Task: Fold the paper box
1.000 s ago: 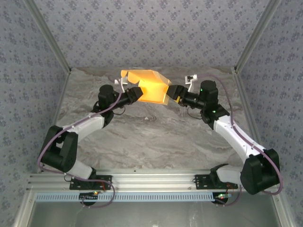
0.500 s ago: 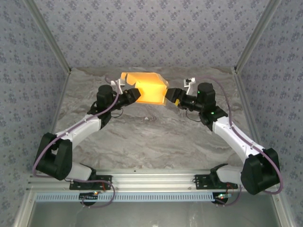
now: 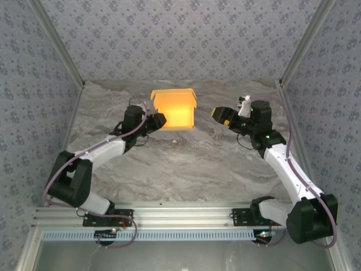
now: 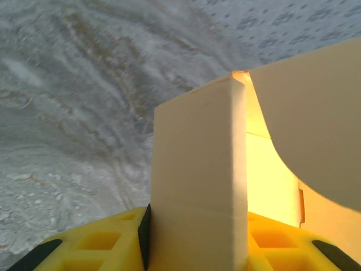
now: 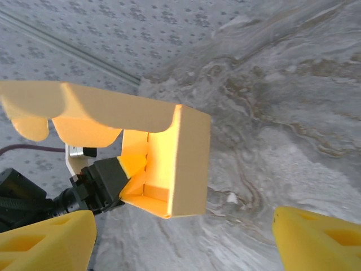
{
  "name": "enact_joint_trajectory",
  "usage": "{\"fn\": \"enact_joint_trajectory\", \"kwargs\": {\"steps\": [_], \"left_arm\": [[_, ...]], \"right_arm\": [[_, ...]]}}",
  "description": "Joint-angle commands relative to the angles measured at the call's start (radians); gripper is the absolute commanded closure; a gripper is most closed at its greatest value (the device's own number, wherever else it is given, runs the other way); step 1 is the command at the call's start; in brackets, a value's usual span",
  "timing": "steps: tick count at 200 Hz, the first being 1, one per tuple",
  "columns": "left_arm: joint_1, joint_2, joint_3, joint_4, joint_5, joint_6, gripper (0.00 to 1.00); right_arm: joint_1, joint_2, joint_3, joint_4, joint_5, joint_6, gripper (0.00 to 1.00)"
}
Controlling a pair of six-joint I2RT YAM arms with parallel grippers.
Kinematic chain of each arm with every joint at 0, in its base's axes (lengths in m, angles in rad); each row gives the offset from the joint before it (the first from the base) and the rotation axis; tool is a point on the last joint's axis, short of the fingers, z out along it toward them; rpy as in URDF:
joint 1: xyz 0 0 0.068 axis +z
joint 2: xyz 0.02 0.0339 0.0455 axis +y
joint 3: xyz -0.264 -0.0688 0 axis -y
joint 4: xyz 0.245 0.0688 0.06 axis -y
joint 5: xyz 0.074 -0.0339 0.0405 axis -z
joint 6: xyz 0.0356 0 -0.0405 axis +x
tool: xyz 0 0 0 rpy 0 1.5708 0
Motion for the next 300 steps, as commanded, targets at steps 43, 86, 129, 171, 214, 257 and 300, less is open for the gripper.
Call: {"fn": "enact_joint_trajectory", "kwargs": {"steps": [43, 86, 129, 171, 214, 257, 300], "left_arm": [[-0.037, 0.202, 0.022, 0.064, -0.050, 0.023, 0.61], [-0.036, 0.268, 0.047, 0.106, 0.036, 0.036, 0.20], [-0.020, 0.139, -0.009, 0.074, 0.082, 0.048, 0.01], [0.035, -0.076, 0.006, -0.138, 0.104, 0.149, 0.01], [0.162, -0.040, 0.216, -0.323, 0.254, 0.132, 0.01], [0.267, 0.140, 0.334, -0.246, 0.426, -0.306, 0.01], [0.215, 0.236, 0.407, -0.233, 0.498, -0.468, 0.01]], "right_arm": [[-0.004, 0.032, 0.032, -0.152, 0.107, -0.134, 0.26], [-0.004, 0.098, 0.061, -0.128, 0.120, -0.158, 0.28], [0.003, 0.191, 0.167, -0.158, 0.125, -0.138, 0.26], [-0.011, 0.333, 0.259, -0.129, 0.056, 0.022, 0.25], [-0.061, 0.548, 0.297, -0.060, -0.037, 0.493, 0.15], [0.009, 0.700, 0.361, 0.090, -0.084, 0.810, 0.14], [0.046, 0.762, 0.379, 0.156, -0.070, 0.917, 0.18]]}}
